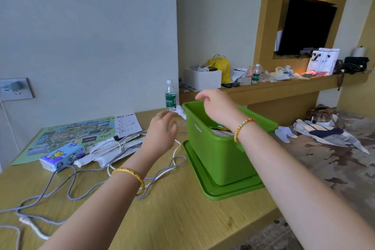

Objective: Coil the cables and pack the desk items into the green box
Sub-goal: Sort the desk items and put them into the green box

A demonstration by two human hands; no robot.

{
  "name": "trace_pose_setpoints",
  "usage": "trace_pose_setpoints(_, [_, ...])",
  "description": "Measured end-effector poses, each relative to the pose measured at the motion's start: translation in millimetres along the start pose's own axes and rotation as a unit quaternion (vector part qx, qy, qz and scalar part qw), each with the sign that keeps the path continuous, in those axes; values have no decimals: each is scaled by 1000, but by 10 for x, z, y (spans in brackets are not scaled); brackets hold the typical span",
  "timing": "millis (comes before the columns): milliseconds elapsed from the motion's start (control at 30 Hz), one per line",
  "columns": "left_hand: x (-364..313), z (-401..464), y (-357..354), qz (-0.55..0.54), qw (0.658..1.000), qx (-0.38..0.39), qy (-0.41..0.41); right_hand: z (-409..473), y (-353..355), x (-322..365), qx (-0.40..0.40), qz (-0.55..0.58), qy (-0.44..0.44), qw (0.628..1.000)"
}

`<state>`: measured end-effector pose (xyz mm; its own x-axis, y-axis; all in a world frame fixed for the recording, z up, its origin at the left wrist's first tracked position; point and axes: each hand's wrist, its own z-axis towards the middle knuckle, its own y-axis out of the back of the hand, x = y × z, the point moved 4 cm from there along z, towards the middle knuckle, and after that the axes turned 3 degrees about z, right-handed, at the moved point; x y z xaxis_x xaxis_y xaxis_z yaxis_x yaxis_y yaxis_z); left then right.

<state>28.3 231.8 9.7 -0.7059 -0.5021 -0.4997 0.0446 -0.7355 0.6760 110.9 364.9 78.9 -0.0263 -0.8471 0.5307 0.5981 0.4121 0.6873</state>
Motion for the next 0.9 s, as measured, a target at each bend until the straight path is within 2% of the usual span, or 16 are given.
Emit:
trace_pose_setpoints(100, [404,-134,111,16,998,8,54,-95,-414,383,-58,27,98,993])
trace_pose_setpoints(200, [831,-285,238,50,995,16,86,-200,-1058,576,-14,-16,150,988])
trace_pose_setpoints(300, [1233,-421,363,85,989,24,117,-280,-1694,548,65,-24,127,989])
trace_pose_setpoints(467, [1741,-624,384,132,975,57,167,-298,-2390,447,130,-8,73,989])
trace_pose_setpoints(633, [1968,-839,238,93,967,131,198,-236,-2836,609,180,100,28,978])
trace_pose_setpoints(800, [2016,-789,387,186,961,121,164,-207,-3144,748,234,178,33,955])
trace_pose_setpoints(900, [2074,-706,648,193,964,46,175,-140,-3232,703,231,127,24,964])
